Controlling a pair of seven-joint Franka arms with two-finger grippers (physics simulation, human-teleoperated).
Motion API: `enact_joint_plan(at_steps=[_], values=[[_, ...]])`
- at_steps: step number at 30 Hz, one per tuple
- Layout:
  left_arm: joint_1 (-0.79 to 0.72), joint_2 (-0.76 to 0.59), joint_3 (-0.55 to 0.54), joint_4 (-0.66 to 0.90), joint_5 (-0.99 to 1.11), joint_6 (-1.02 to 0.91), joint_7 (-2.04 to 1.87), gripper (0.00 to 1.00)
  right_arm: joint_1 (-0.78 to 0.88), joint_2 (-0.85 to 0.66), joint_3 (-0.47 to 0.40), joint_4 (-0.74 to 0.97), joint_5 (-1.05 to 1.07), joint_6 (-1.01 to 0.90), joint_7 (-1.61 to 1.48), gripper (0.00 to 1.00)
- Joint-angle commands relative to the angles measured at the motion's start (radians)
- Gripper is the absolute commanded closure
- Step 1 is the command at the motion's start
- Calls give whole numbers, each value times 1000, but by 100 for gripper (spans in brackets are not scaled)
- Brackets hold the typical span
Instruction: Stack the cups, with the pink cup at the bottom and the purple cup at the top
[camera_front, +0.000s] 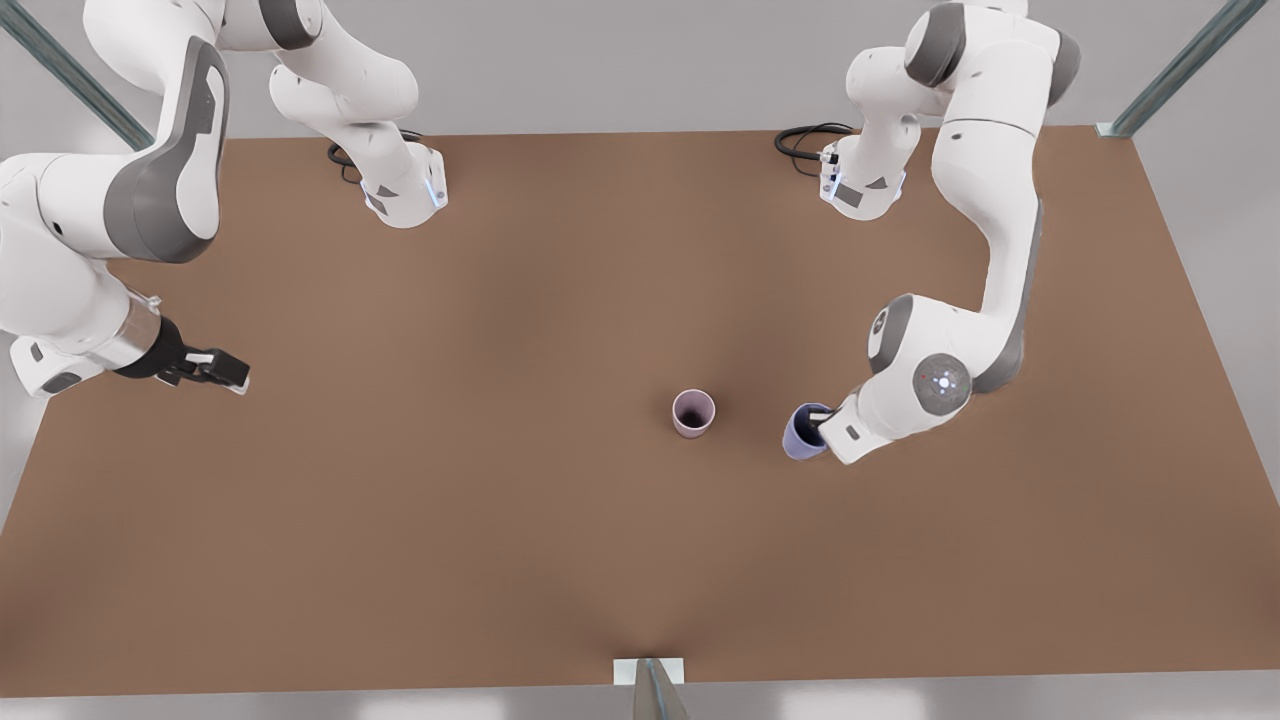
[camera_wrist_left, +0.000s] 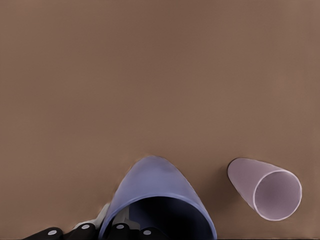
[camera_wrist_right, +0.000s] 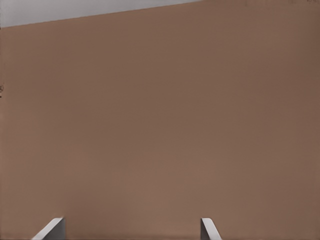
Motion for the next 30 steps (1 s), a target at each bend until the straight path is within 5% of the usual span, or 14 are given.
enact_joint_plan(at_steps=[1, 7, 30], values=[[1, -10, -54, 4, -7, -72, -312, 79, -1, -1, -6, 0, 4, -2, -127, 0], [-3, 2, -216, 41, -7, -66, -512, 79, -1, -1, -15, 2, 6, 0, -127, 0], [-50, 123, -210, 52, 39, 33, -549, 79, -1, -1, -17, 2, 7, 1, -128, 0]])
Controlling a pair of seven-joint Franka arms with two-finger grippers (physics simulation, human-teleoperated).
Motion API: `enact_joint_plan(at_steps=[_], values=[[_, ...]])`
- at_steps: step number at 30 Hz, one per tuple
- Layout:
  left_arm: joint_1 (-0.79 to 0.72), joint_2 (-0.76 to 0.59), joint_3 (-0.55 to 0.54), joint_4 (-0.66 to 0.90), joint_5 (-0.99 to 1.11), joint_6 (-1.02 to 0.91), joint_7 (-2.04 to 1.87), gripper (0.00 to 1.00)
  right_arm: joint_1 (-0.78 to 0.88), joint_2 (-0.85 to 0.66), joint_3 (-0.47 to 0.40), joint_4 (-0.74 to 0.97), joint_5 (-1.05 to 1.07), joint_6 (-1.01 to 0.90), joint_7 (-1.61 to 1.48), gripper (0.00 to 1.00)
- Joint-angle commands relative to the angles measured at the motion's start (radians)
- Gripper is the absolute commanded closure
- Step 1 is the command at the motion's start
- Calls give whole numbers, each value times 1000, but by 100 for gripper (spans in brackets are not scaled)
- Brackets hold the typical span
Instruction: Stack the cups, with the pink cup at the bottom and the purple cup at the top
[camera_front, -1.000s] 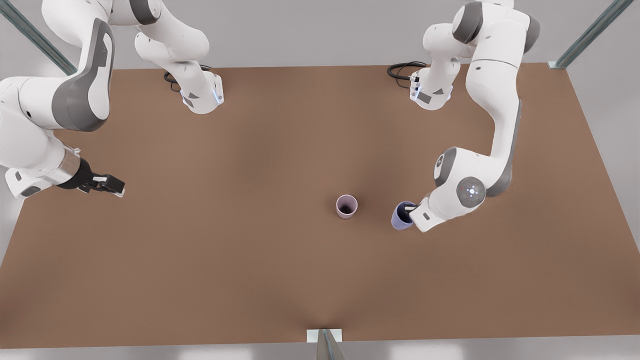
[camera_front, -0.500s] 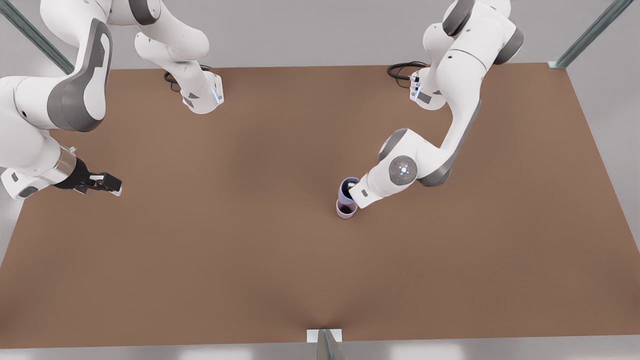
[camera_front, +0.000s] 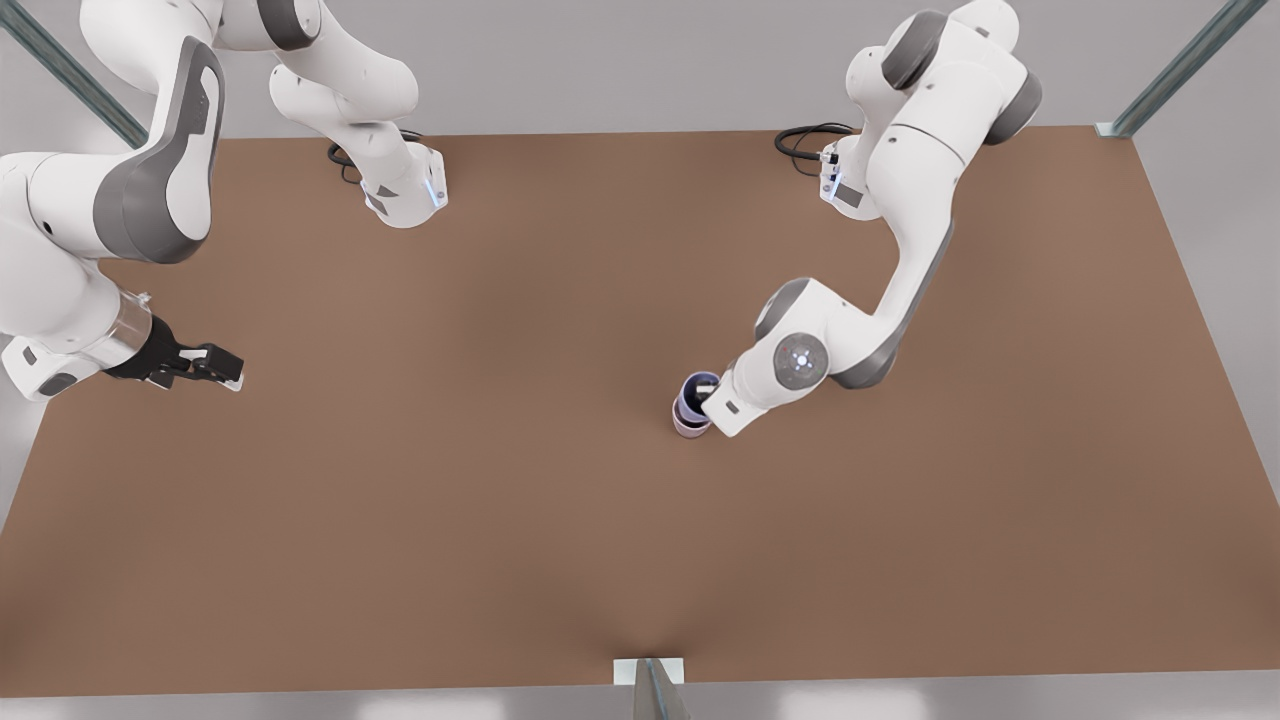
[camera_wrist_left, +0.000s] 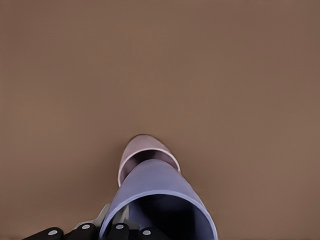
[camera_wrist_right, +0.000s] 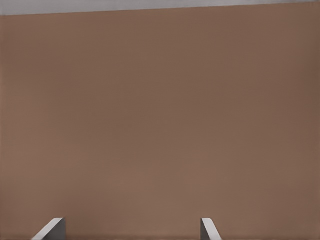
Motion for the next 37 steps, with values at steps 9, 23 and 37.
enact_joint_plan(at_steps=[9, 23, 37], values=[[-2, 35, 0, 0, 8, 21, -97, 61, 0, -1, -1, 2, 1, -1, -25, 0], [2, -8, 10, 126, 8, -139, -104, 0, 1, 2, -3, 20, 2, -2, -25, 0], [69, -471, 399, 143, 60, -487, 635, 0, 0, 3, -3, 22, 2, 1, -25, 0]])
